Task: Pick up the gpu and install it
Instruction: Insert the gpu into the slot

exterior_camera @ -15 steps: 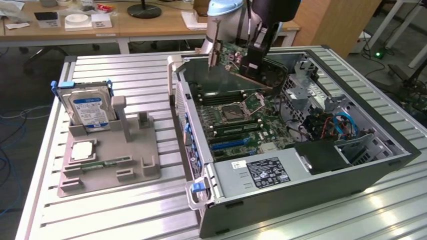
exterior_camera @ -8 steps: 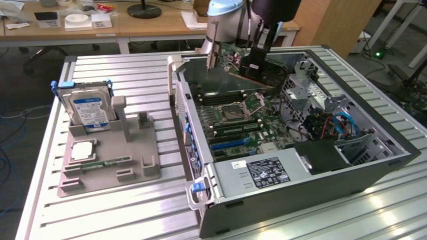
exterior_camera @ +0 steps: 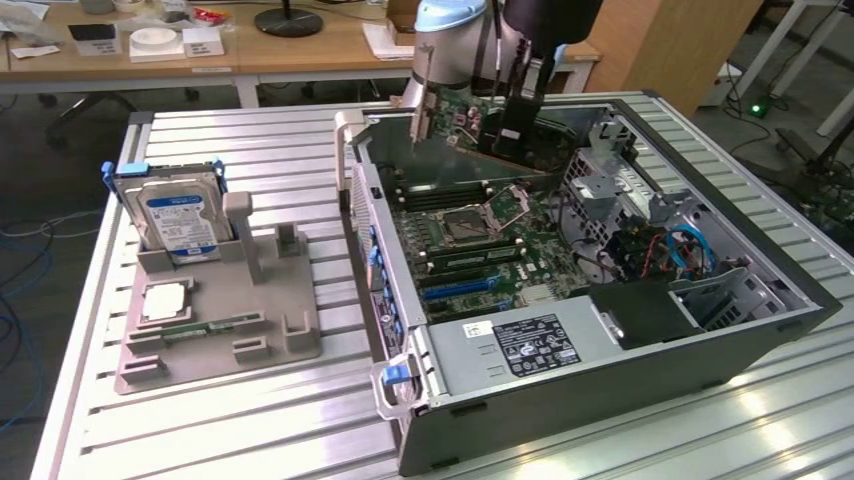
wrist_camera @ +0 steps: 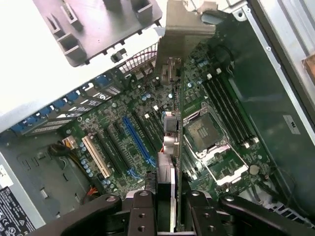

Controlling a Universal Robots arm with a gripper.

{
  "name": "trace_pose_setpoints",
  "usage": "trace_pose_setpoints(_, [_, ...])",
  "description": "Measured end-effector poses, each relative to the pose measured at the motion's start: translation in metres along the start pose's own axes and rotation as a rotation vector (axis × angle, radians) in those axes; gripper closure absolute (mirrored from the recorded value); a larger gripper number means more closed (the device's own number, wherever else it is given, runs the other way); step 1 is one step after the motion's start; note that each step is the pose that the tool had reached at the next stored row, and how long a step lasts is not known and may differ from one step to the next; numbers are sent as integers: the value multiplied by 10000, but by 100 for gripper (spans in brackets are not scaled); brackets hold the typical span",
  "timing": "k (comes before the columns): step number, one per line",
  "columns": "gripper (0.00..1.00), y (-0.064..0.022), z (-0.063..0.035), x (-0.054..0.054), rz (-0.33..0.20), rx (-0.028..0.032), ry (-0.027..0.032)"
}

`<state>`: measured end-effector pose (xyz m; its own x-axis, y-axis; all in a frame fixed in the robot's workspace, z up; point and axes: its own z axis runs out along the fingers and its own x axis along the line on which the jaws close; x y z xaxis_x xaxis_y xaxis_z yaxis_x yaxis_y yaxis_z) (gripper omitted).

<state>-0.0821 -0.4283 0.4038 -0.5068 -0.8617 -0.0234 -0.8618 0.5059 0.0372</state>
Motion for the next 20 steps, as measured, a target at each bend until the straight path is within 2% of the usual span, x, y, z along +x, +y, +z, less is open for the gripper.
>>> trace_pose_setpoints(1, [72,-1,1,2,-512,-12,17])
trace_pose_setpoints(6, [72,-1,3,2,-1302,-30,47])
trace_pose_setpoints(9, [72,-2,6,2,-2056,-48,74])
trace_pose_setpoints(20, [72,-5,10,4,-3291,-75,121])
